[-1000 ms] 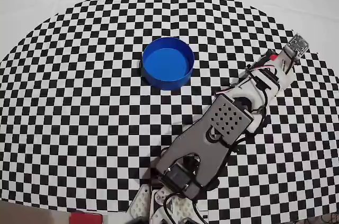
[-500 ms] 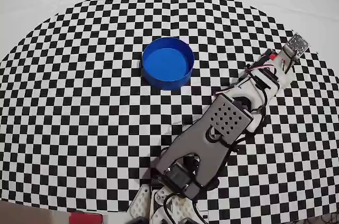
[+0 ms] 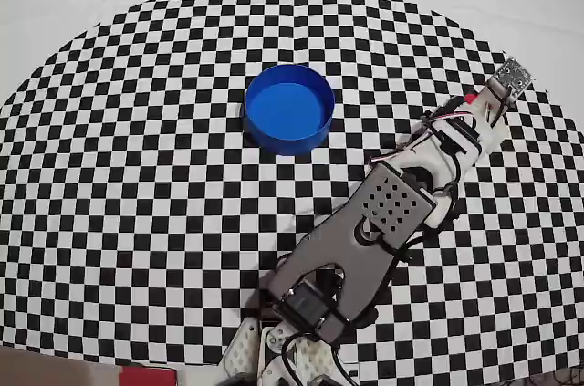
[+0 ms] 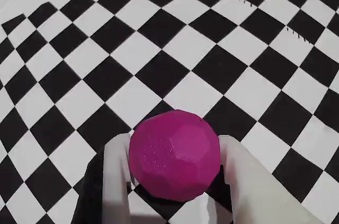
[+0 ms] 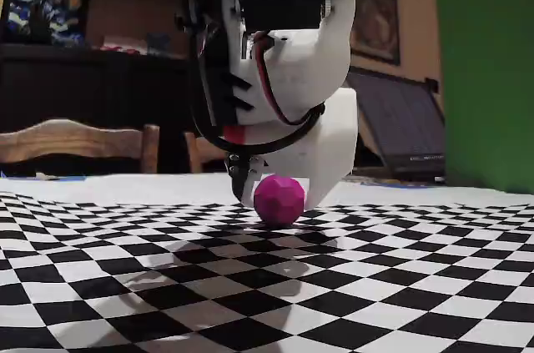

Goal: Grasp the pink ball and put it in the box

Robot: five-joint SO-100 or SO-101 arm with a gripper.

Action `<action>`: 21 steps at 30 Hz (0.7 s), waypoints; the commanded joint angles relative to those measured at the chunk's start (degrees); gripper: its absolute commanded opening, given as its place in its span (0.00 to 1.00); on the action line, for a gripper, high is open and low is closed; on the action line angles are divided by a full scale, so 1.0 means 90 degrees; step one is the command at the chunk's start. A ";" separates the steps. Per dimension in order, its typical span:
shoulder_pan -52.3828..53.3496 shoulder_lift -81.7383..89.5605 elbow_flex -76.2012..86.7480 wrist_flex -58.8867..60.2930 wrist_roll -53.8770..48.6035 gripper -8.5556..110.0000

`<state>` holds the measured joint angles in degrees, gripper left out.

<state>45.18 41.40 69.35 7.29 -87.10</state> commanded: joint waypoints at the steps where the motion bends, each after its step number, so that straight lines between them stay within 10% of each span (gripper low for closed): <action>1: 0.0068 0.0029 -0.0264 -0.0010 -0.0049 0.07; 21: 0.0078 0.0937 0.0352 0.0059 -0.0049 0.07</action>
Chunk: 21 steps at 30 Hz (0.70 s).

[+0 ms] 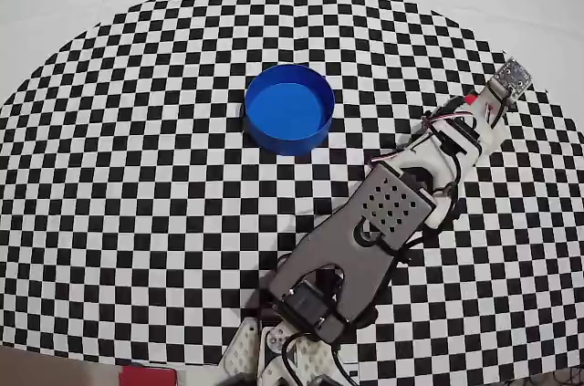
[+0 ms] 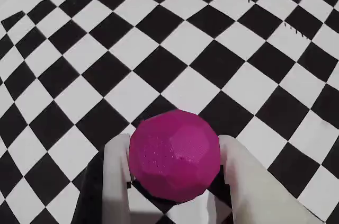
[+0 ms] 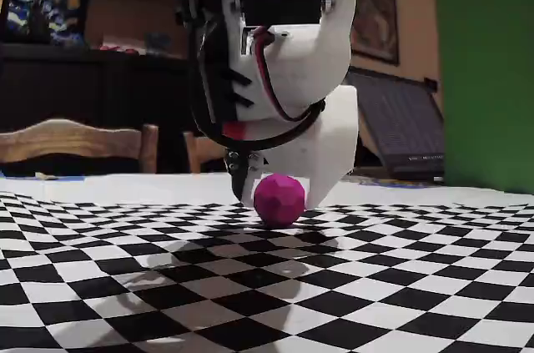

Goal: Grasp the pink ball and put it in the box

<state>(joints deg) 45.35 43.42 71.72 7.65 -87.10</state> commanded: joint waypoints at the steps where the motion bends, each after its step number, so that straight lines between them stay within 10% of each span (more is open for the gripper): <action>1: 0.0059 0.0811 0.0186 0.0020 -0.0049 0.07; 21: 0.0117 0.3135 0.2168 0.0029 -0.0049 0.07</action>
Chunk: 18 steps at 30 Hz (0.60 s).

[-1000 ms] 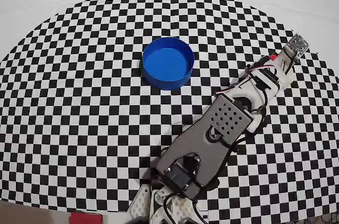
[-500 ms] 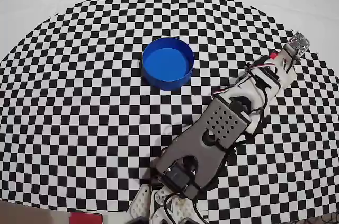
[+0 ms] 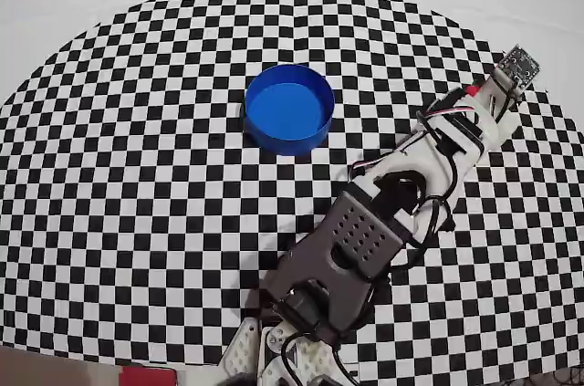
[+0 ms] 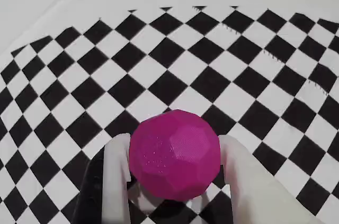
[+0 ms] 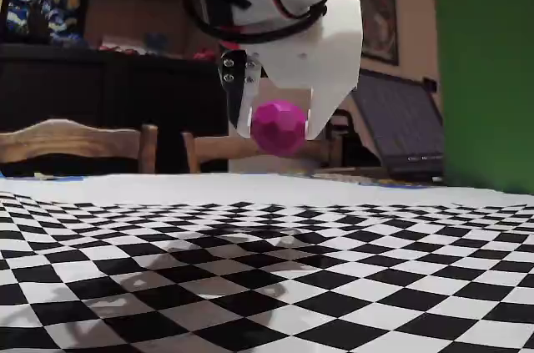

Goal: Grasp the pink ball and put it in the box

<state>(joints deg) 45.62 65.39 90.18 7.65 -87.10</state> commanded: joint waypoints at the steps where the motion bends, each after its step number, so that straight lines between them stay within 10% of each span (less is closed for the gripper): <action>1: 0.0088 0.0820 0.0225 0.0029 -0.0049 0.07; 18: 0.0264 0.2617 0.1572 0.0020 -0.0049 0.07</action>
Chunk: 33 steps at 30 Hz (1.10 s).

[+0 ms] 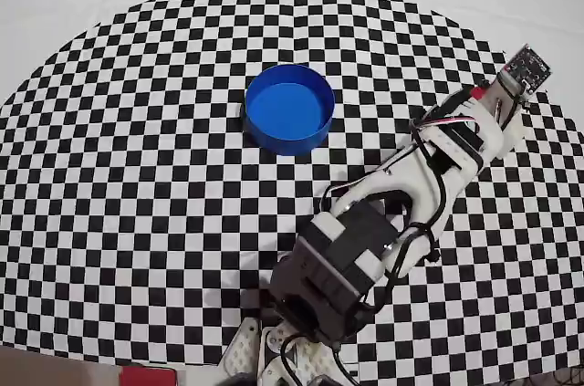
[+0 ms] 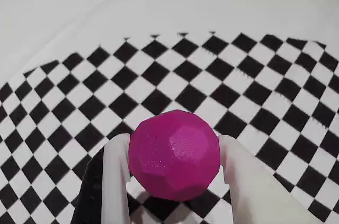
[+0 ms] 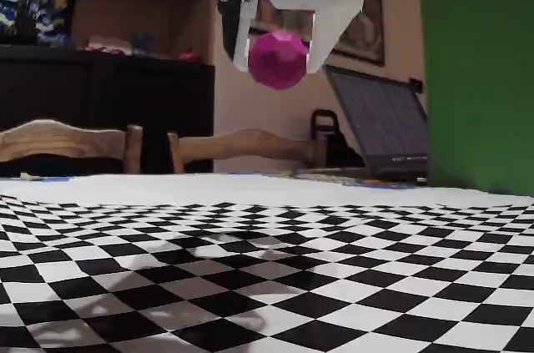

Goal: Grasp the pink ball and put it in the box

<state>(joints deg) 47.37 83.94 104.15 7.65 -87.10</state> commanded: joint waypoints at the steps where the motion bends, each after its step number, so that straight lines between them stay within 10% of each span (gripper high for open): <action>1: 0.0068 0.0635 0.0059 0.0000 -0.0049 0.07; 33: -0.0625 0.1416 0.0537 -0.0127 -0.0049 0.07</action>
<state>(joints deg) 42.54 92.29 108.90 7.65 -87.10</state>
